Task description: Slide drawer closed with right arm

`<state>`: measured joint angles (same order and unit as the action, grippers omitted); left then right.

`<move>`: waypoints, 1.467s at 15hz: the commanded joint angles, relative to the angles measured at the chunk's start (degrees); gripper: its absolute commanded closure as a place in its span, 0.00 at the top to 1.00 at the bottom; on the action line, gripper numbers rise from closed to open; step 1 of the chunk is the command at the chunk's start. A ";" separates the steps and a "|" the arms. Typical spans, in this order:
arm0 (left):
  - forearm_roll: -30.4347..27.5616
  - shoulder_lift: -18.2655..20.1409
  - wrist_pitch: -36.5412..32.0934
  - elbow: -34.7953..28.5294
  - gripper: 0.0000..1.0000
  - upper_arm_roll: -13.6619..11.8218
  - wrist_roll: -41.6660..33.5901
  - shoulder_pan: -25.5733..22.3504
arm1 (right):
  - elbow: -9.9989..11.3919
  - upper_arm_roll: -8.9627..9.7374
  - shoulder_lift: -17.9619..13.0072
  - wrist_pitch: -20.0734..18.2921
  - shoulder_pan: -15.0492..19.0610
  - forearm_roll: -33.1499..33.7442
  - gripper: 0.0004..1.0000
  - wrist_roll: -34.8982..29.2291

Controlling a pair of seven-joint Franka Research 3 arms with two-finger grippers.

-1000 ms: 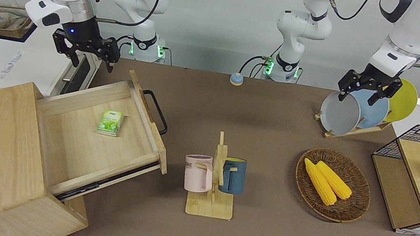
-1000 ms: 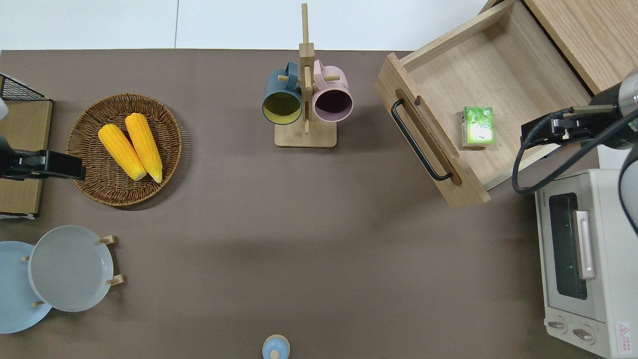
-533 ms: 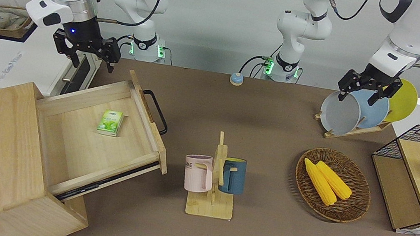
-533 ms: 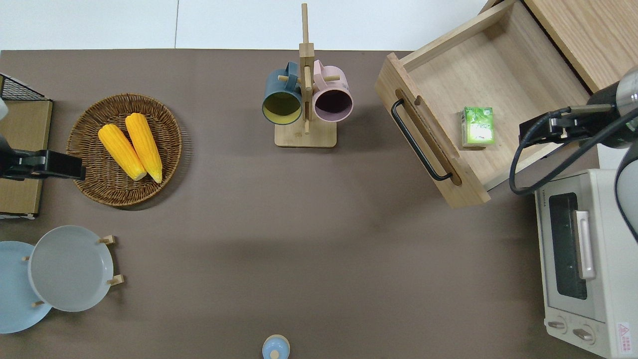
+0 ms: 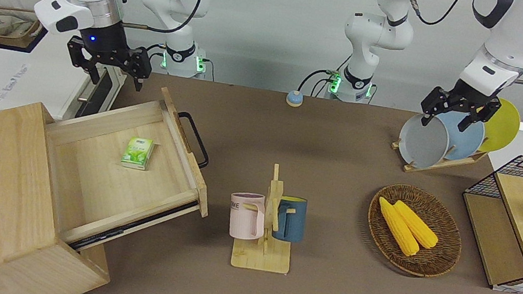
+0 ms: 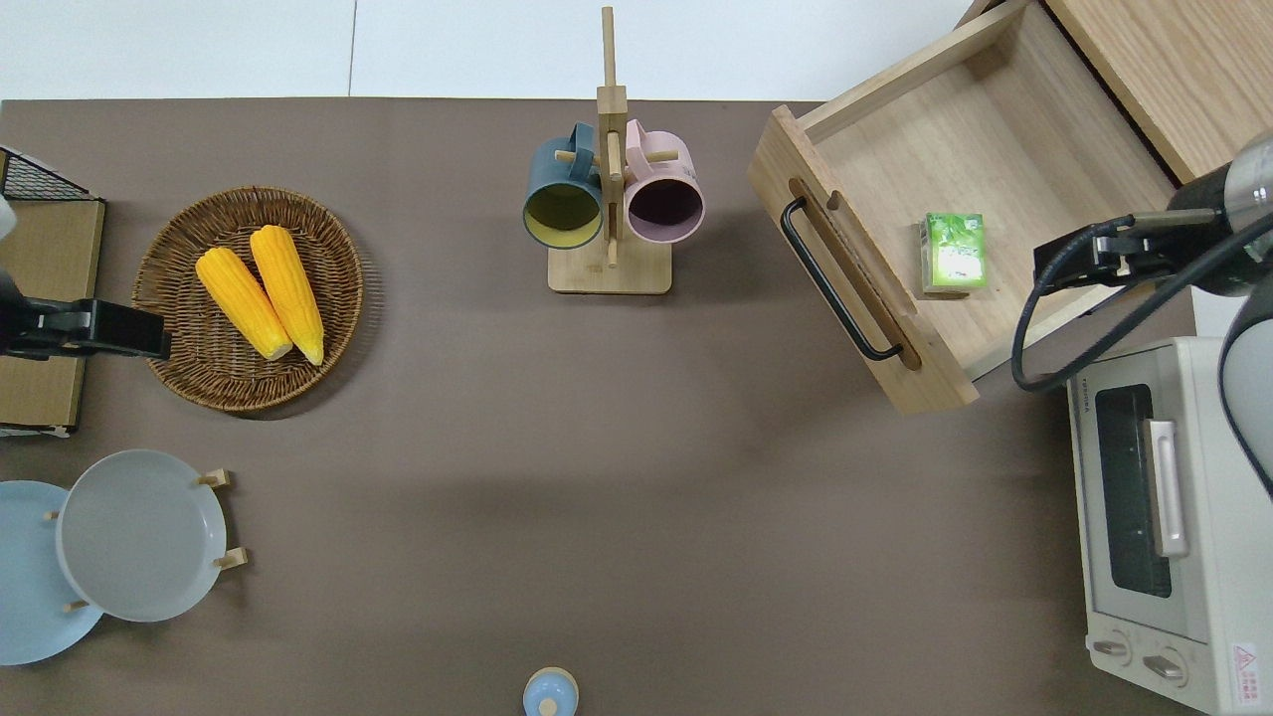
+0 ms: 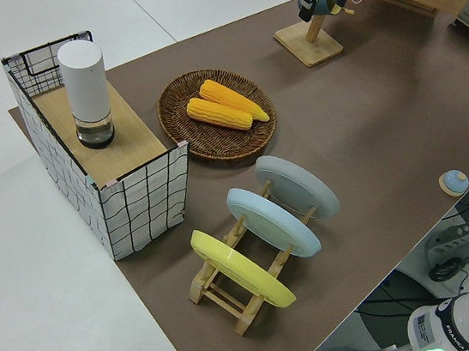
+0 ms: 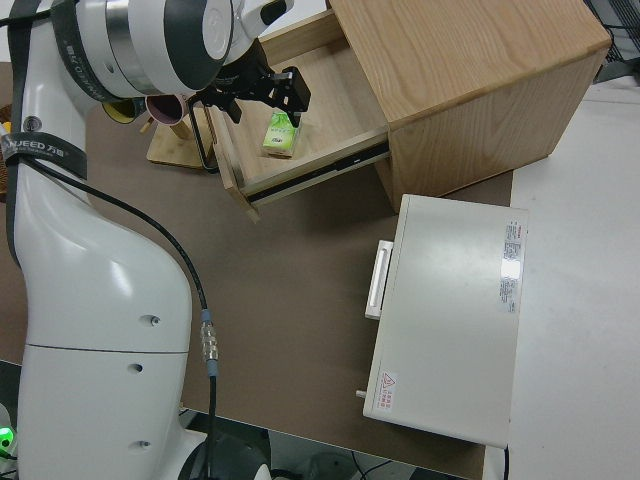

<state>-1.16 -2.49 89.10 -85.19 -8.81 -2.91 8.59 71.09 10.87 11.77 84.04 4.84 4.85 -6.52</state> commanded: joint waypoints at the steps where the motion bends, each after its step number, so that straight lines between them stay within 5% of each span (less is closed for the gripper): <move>1: 0.72 -0.76 0.02 1.17 1.00 -0.95 -0.43 0.99 | 0.72 0.20 -0.35 0.25 0.17 0.34 0.97 1.07; 3: 0.72 -0.76 0.02 1.17 1.00 -0.95 -0.43 0.99 | 0.72 0.20 -0.35 0.16 0.17 0.16 0.80 1.16; 7: 0.72 -0.76 0.02 1.17 1.00 -0.95 -0.43 0.99 | 0.72 0.20 -0.35 0.07 0.08 -0.28 0.06 1.16; 8: 0.72 -0.76 0.02 1.17 1.00 -0.95 -0.43 0.99 | 0.72 0.20 -0.35 -0.45 0.17 -0.19 0.00 1.16; 22: 0.72 -0.76 0.02 1.17 1.00 -0.95 -0.43 0.99 | 0.72 0.11 -1.14 -2.56 0.87 -0.19 0.00 1.34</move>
<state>-1.16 -2.49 89.10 -85.19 -8.81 -2.91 8.59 71.13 10.83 11.72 83.06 4.88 4.83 -6.42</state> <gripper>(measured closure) 0.000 0.991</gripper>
